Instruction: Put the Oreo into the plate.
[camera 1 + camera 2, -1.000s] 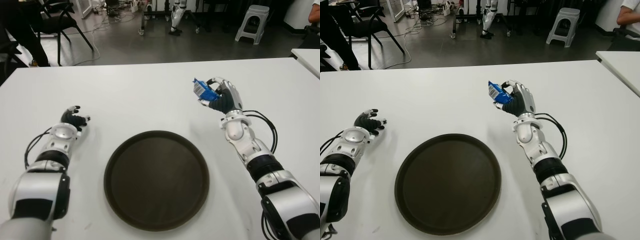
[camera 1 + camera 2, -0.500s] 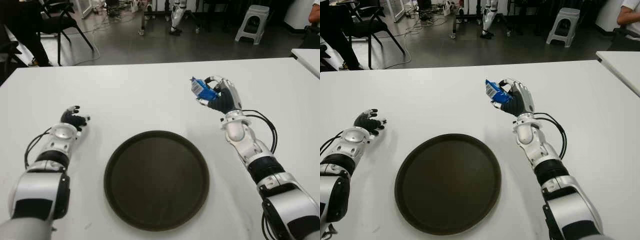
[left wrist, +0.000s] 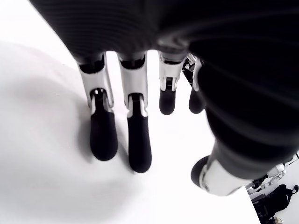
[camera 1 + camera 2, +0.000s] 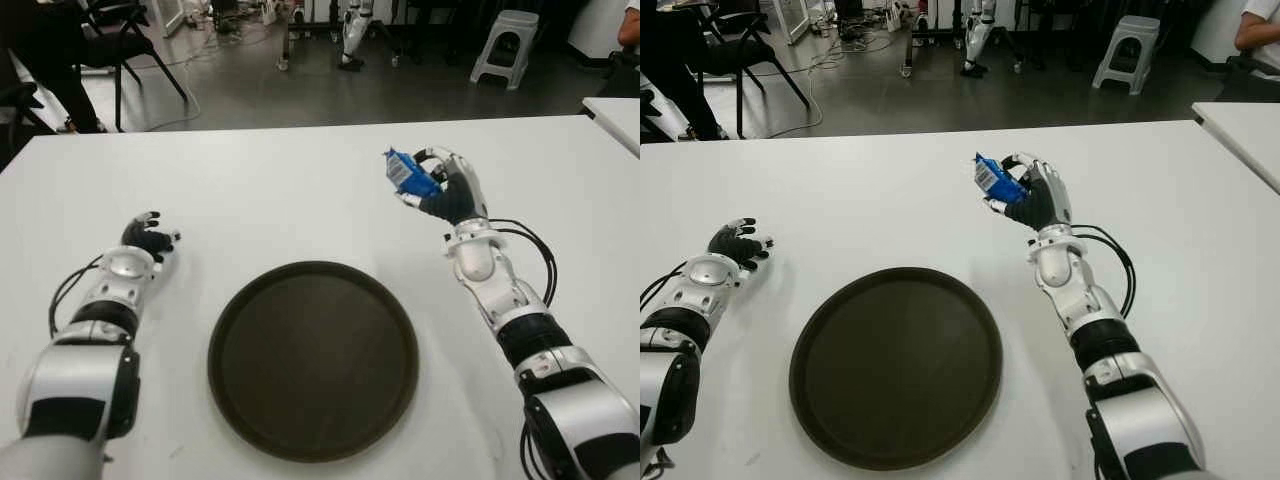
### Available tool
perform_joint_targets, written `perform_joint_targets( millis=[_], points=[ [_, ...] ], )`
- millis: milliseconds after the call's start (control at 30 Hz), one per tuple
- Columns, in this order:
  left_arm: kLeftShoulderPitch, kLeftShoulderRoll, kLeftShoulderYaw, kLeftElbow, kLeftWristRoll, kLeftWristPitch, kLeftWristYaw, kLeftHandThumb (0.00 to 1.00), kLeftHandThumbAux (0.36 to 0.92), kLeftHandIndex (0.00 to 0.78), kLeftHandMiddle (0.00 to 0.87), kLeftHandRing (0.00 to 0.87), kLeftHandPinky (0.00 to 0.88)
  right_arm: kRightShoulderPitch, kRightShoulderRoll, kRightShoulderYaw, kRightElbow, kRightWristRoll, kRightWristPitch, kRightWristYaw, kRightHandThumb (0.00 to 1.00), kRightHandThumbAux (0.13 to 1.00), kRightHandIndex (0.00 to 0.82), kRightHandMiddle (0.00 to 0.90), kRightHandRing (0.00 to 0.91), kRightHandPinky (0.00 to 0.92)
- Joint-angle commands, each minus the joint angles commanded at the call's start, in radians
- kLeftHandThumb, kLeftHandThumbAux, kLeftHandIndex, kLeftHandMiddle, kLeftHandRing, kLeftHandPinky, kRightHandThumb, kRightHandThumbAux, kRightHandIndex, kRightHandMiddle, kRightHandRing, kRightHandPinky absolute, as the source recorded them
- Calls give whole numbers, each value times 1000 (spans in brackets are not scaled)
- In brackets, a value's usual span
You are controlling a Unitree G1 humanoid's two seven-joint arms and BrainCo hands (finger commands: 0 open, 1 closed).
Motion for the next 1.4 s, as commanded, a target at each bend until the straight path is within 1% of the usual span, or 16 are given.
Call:
perform_joint_targets(
  millis=[100,267,333,467,533,700,867,933,1067,1100,1133,1167,1233,1400],
  points=[
    [-2,0,-1,0,0,2,1,237,746,93,125,148,140,10,5,-3,-26,11,-9,12,216,877,714,808,820,822],
    [-3,0,-4,-1,0,2,0,206,757,93,132,158,151,24,15,-4,-66,31,-19,50,180,878,716,811,825,829],
    [-5,0,-5,-2,-1,4,-3,204,762,91,127,155,152,32,23,3,-89,27,-20,62,165,883,715,812,826,831],
    [-6,0,-5,-3,-4,7,-9,202,778,91,122,150,156,48,41,17,-119,16,-29,76,194,873,718,818,833,839],
    [-7,0,-5,-3,-5,8,-11,202,792,94,122,150,159,53,51,25,-124,12,-42,83,191,864,727,825,839,844],
    [-10,-2,-8,-6,-4,12,-14,205,806,104,118,148,159,61,68,42,-115,14,-79,106,175,860,726,829,842,846],
    [-9,-1,-8,-7,-7,12,-19,196,805,111,116,148,164,68,78,57,-98,23,-125,149,238,853,703,823,834,837],
    [-10,-1,-7,-7,-8,15,-21,194,804,107,113,145,164,71,81,67,-92,37,-150,193,267,846,696,818,829,830],
    [-11,0,-10,-7,-5,18,-19,199,793,99,103,139,171,76,85,78,-93,66,-175,270,284,833,699,814,824,822],
    [-11,0,-11,-7,-3,17,-18,202,787,96,105,140,176,78,86,81,-97,72,-177,287,431,794,606,806,816,814],
    [-10,0,-12,-7,-2,15,-16,205,783,95,106,141,179,83,89,85,-105,77,-178,306,526,769,546,801,810,809],
    [-10,-1,-13,-7,-1,14,-15,208,779,91,108,142,181,85,91,87,-110,80,-179,318,587,753,507,798,807,805],
    [-9,-1,-14,-7,-1,13,-11,211,775,88,111,144,184,92,98,92,-127,83,-175,341,639,739,474,796,805,803],
    [-9,-2,-15,-7,0,14,-5,225,767,94,122,155,197,110,109,104,-168,92,-161,400,684,727,444,797,804,800]
  ],
)
